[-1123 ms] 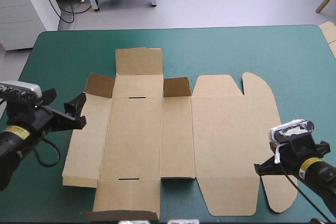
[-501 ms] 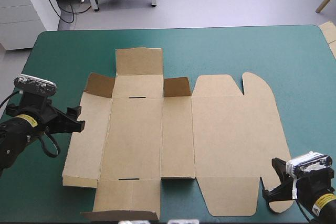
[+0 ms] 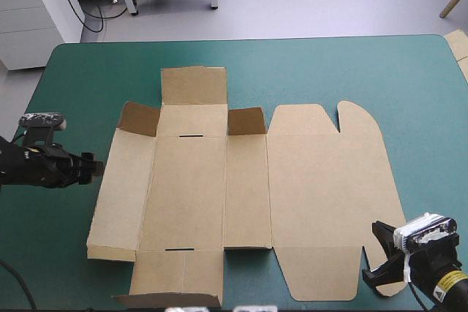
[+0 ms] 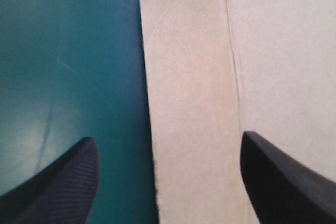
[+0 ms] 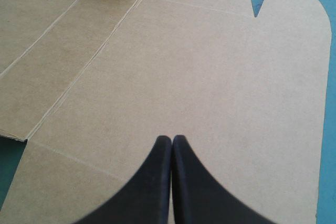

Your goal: Fold the box

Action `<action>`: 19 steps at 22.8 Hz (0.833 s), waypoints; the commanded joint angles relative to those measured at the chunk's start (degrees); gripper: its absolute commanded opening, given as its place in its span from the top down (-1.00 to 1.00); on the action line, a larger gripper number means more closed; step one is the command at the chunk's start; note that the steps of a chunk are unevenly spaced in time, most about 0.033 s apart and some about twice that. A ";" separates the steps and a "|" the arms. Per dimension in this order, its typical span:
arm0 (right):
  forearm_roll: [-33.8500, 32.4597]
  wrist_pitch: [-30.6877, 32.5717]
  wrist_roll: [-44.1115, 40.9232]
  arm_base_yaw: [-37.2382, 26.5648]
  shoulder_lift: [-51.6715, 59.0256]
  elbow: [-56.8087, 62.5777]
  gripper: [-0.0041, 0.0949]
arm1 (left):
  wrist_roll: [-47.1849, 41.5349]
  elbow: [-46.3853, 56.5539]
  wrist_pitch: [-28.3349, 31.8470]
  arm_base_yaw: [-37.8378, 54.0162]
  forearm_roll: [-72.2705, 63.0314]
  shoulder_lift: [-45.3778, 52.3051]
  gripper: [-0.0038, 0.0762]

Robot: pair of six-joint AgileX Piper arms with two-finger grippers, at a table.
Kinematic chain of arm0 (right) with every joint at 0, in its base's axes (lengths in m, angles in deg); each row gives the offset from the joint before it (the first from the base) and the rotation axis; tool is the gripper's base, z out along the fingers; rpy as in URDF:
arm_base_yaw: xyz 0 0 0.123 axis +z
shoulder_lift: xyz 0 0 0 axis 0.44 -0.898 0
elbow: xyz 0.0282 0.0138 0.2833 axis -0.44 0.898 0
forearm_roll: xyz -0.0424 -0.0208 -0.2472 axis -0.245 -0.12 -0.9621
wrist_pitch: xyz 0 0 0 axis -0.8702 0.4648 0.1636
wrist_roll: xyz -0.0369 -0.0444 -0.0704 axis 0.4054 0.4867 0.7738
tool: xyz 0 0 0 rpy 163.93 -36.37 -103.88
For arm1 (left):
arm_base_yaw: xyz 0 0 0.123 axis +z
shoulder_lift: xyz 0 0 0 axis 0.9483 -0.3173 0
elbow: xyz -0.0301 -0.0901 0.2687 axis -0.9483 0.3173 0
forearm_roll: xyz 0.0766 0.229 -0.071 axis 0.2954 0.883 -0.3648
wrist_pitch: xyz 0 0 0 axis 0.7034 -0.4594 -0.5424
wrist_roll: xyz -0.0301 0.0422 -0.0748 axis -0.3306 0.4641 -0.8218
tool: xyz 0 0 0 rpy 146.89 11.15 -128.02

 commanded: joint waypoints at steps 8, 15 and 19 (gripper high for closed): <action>0.15 -3.92 2.35 -0.21 -0.46 -1.39 0.96 | 6.99 -0.58 -10.01 13.90 -16.76 -13.59 -0.42; -2.91 -3.11 1.61 -0.21 -0.11 -1.32 0.96 | 9.80 12.34 -10.01 13.59 -21.47 -13.70 -0.42; -2.79 -3.11 1.34 -0.21 -0.11 -1.32 0.96 | 11.37 16.91 -10.01 9.02 -22.38 -13.70 -0.42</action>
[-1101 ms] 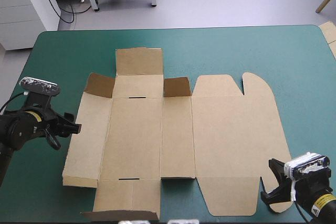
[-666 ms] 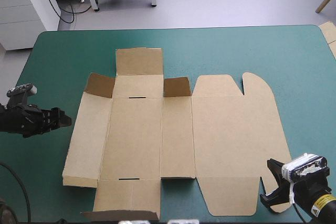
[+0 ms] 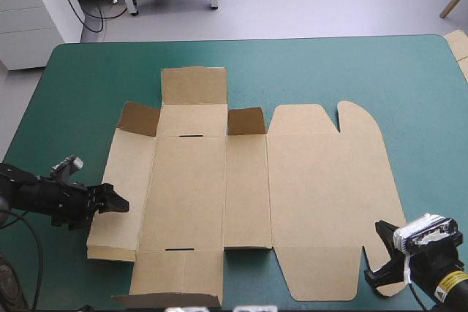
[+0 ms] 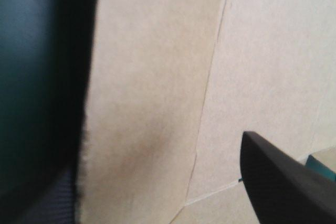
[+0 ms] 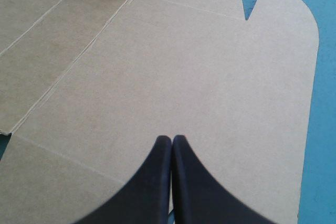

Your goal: Fold the box

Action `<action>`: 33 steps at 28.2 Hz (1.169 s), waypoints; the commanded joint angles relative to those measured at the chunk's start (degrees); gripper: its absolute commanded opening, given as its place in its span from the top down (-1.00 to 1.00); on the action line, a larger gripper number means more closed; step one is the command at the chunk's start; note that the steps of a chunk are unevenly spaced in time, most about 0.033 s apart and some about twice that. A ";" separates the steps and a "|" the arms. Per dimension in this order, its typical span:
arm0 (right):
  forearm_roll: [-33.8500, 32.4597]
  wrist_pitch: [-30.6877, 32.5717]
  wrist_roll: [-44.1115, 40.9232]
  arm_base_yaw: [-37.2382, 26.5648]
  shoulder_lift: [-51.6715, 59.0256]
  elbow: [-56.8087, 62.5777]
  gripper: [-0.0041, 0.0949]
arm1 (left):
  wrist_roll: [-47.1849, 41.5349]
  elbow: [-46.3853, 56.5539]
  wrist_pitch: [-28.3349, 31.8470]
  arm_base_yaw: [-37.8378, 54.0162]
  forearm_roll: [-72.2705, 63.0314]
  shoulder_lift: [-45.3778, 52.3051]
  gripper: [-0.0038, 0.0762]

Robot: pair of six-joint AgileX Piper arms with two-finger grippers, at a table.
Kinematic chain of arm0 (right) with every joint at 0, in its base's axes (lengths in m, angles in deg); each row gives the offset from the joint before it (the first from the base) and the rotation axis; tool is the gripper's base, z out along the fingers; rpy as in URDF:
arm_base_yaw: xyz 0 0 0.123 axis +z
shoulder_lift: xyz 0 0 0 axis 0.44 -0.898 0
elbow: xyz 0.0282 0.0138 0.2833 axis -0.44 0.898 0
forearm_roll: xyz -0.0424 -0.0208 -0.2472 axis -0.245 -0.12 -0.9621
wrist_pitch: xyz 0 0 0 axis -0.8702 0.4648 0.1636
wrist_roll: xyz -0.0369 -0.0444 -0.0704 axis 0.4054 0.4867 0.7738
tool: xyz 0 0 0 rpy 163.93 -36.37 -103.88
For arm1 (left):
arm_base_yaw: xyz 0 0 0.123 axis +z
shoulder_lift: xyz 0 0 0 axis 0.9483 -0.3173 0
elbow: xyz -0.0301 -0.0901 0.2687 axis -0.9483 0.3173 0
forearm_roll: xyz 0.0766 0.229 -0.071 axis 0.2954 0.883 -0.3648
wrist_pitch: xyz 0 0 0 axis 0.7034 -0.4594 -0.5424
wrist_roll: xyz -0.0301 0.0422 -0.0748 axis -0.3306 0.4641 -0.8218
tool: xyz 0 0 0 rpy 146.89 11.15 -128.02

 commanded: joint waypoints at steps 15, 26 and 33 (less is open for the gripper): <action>-0.88 -3.56 -0.15 -0.21 -0.45 -1.32 0.96 | 0.43 -1.29 -4.65 -8.77 -5.19 1.47 -0.42; -0.88 -3.56 -0.15 -0.21 -0.45 -1.32 0.96 | 0.43 -6.28 -4.75 -8.77 -4.94 1.47 -0.42; -0.88 -3.56 -0.15 -0.21 -0.45 -1.32 0.96 | 0.18 -6.28 -4.75 -8.77 -4.98 1.47 -0.42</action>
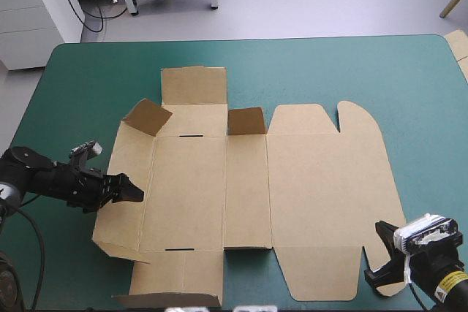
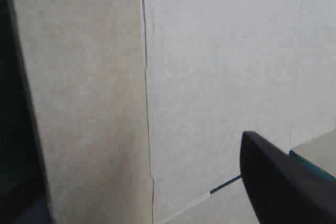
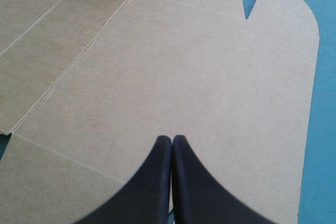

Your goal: Fold the box

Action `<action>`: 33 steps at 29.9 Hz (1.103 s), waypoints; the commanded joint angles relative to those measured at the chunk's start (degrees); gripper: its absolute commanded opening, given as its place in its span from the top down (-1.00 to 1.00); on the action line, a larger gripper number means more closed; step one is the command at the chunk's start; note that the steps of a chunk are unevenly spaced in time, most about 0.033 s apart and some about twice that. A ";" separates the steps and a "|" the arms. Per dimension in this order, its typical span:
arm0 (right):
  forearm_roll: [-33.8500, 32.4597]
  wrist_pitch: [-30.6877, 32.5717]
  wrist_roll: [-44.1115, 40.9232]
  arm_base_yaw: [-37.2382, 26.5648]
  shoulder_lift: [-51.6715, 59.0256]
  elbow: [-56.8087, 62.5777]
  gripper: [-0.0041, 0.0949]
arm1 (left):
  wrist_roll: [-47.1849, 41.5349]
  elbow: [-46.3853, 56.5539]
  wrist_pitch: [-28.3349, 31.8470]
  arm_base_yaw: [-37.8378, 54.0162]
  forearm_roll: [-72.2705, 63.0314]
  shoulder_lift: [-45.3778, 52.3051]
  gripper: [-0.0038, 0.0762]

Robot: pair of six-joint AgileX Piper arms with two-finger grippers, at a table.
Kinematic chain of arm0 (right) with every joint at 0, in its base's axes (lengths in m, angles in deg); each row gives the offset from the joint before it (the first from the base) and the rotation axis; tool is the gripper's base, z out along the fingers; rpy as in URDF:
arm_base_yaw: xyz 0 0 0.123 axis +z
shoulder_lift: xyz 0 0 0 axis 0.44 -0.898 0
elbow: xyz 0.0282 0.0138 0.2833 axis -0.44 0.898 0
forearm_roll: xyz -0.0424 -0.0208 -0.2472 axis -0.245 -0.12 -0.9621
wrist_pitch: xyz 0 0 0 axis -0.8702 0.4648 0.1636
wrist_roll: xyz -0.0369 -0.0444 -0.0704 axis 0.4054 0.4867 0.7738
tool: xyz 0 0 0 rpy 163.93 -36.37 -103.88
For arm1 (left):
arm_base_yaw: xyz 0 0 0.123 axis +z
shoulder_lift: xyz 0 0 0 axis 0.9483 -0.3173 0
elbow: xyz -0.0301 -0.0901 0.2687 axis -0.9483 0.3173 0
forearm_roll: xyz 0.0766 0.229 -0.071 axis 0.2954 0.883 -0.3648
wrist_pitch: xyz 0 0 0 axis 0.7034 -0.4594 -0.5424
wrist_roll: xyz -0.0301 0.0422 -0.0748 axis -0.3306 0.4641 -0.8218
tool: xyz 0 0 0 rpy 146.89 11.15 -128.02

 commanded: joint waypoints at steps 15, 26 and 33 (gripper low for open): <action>-0.88 -3.68 0.32 -0.21 -0.45 -1.32 0.96 | 0.09 -3.36 -4.84 -0.80 -3.97 -4.17 -0.17; -0.88 -3.68 0.32 -0.21 -0.45 -1.32 0.96 | -0.32 -4.61 -4.84 -1.29 -1.71 -4.17 0.92; -0.88 -3.68 0.32 -0.21 -0.45 -1.32 0.96 | -0.45 -4.98 -4.84 -4.45 -1.03 -4.17 0.92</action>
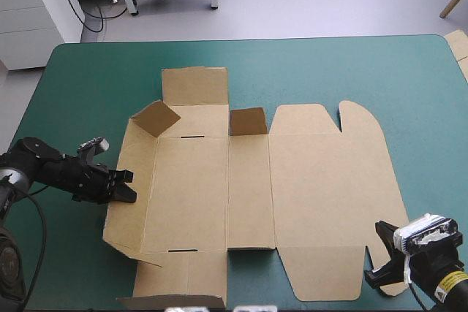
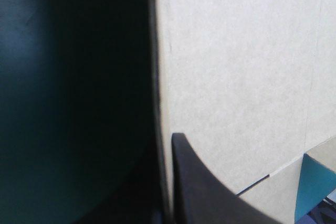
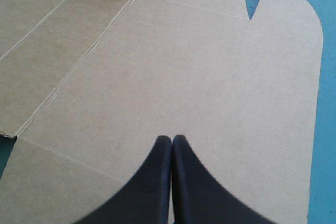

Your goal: Fold the box

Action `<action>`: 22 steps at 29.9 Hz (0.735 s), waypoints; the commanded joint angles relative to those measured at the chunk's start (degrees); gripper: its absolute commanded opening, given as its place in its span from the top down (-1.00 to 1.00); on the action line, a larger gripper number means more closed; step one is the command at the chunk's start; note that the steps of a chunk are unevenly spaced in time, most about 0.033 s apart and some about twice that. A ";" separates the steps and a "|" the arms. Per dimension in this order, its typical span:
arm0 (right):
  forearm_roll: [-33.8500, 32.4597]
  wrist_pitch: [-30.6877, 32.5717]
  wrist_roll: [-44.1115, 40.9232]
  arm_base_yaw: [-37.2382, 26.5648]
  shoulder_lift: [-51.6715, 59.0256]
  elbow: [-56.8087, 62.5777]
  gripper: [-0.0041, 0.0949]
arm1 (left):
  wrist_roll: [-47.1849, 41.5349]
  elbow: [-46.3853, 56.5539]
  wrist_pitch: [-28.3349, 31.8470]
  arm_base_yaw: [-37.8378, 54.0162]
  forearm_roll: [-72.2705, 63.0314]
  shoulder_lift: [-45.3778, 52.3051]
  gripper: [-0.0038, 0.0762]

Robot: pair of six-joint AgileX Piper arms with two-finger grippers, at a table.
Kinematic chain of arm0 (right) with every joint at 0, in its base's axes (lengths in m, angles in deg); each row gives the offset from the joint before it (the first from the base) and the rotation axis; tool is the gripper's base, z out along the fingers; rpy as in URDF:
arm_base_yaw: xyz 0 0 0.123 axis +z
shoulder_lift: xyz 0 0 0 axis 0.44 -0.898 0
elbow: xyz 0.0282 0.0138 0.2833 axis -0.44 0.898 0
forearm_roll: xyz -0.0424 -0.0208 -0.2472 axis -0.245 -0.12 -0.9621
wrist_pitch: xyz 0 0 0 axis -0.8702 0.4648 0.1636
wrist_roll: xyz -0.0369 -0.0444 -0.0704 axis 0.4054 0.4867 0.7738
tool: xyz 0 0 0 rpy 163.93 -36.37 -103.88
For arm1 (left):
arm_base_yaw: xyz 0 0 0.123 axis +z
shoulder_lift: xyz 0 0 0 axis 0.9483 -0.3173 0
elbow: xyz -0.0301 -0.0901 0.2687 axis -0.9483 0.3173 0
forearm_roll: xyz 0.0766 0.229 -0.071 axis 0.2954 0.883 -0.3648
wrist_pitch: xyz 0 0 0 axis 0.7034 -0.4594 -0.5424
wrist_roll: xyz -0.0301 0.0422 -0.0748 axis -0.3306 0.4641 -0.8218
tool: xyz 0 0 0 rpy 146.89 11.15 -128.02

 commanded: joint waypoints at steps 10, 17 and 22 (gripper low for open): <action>-0.84 -3.70 0.32 -0.21 -0.45 -1.32 0.96 | -0.30 -14.24 -4.29 -16.78 20.23 1.55 0.92; -0.84 -3.70 0.32 -0.21 -0.45 -1.32 0.96 | -0.30 -25.66 5.92 -28.83 38.23 1.55 0.92; -0.84 -3.70 0.32 -0.21 -0.45 -1.32 0.96 | -0.03 -27.91 15.62 -35.40 51.71 1.55 0.92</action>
